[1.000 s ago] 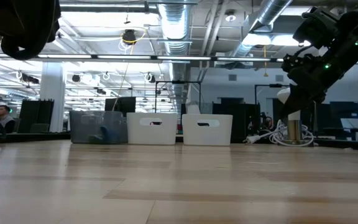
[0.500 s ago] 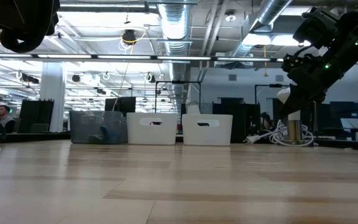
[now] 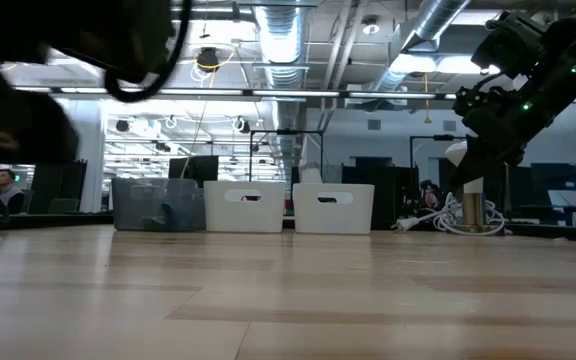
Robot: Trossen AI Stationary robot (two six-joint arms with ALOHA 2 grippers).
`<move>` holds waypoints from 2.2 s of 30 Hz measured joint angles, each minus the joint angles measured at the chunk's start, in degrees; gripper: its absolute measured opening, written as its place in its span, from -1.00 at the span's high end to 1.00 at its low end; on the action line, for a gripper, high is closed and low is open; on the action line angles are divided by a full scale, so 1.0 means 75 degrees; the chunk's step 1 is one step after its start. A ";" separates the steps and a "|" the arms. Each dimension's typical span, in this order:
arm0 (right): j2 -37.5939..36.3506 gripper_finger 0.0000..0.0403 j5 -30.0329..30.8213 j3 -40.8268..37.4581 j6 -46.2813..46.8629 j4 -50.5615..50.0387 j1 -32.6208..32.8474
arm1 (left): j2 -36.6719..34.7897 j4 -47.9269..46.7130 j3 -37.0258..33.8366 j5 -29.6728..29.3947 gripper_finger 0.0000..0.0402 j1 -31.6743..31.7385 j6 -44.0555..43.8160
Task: Pick and place Stapler, Stapler remover, tape
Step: Put the green stapler into the black bin
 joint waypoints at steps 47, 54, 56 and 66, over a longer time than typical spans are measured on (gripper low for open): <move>0.0001 1.00 -0.0026 0.0000 0.0202 -0.0004 0.0005 | -0.4629 -0.0737 -0.3104 -0.3264 0.96 0.8844 0.3593; 0.0001 1.00 -0.0026 0.0000 0.0202 -0.0006 0.0005 | -0.3761 -0.0589 -0.3128 -0.2534 0.96 0.9519 0.3674; 0.0001 1.00 -0.0026 0.0000 0.0202 -0.0006 0.0005 | -0.3634 -0.0485 -0.3128 -0.2456 0.96 0.9594 0.3674; 0.0002 1.00 -0.0028 0.0000 0.0200 -0.0006 0.0005 | -0.3512 -0.0243 -0.3125 -0.2534 0.76 0.9734 0.3674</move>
